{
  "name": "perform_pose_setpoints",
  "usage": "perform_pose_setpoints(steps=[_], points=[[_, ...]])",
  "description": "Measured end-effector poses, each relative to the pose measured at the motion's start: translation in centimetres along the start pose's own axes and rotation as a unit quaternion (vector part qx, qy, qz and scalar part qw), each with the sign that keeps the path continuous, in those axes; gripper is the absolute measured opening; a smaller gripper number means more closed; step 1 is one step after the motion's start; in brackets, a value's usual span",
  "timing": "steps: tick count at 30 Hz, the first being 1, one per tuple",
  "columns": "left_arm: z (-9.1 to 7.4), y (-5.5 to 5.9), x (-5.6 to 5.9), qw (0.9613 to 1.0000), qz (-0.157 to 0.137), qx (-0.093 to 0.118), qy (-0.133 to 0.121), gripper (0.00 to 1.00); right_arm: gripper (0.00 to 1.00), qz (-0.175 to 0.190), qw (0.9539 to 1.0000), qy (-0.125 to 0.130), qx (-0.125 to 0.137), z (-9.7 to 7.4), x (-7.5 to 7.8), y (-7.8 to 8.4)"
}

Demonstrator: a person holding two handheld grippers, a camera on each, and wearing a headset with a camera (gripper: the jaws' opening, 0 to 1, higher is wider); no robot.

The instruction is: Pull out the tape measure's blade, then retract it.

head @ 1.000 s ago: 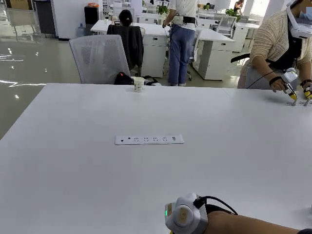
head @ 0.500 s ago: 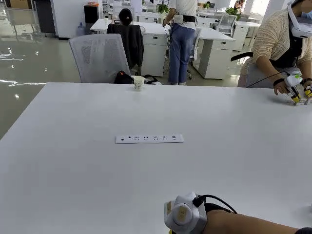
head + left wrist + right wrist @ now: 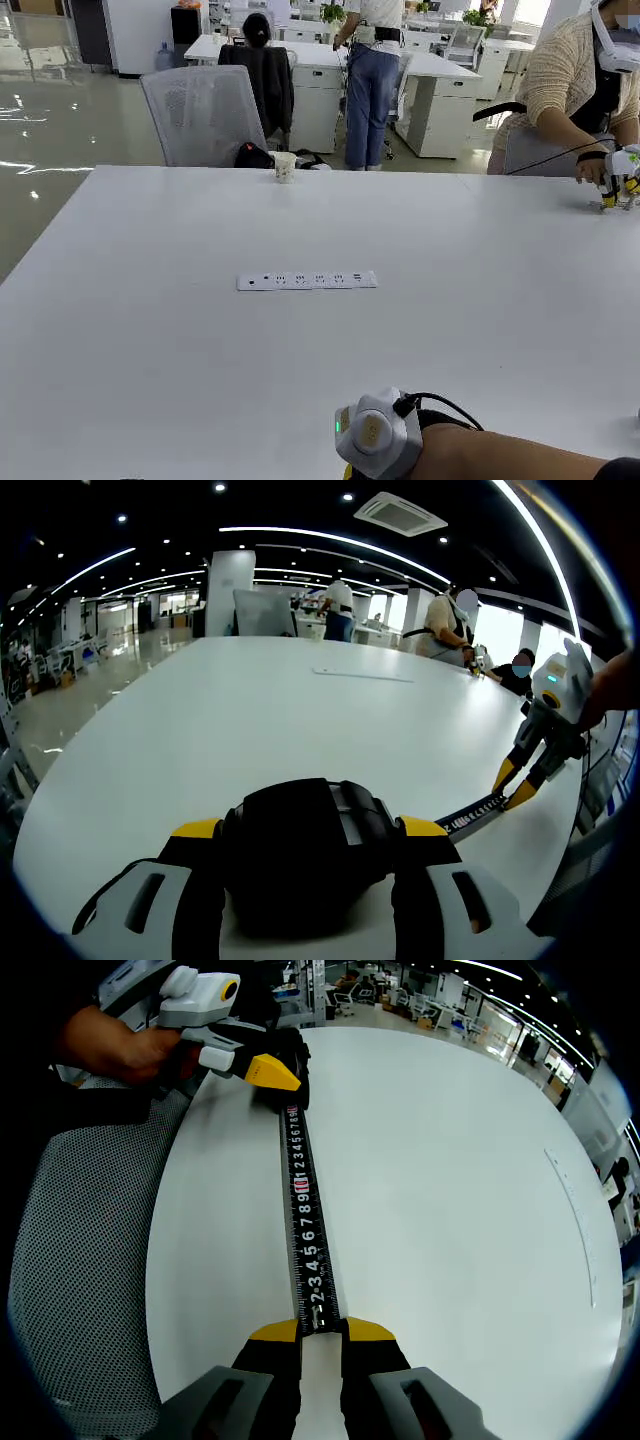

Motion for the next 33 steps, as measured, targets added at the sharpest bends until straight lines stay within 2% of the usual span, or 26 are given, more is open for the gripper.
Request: perform_pose_setpoints(steps=[11,33], points=[[-0.07,-0.02,0.07,1.0000,0.001,-0.001,0.001,0.63,0.11,0.004,1.0000,0.002,0.001,0.13,-0.03,-0.21],[-0.10,-0.16,0.08,1.0000,0.002,-0.002,0.001,0.63,0.12,-0.018,0.9998,-0.002,0.007,0.31,-0.12,-0.56]])
Point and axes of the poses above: the centre of the closed fingertips' face, and the gripper's own axes: z roughly forward along the fingers, x roughly to its right, y roughly out of its underside, the point moved 8 cm from there along -z, roughly backward along the fingers, and after that the axes turned 4 degrees about x, right-handed, at the moved point
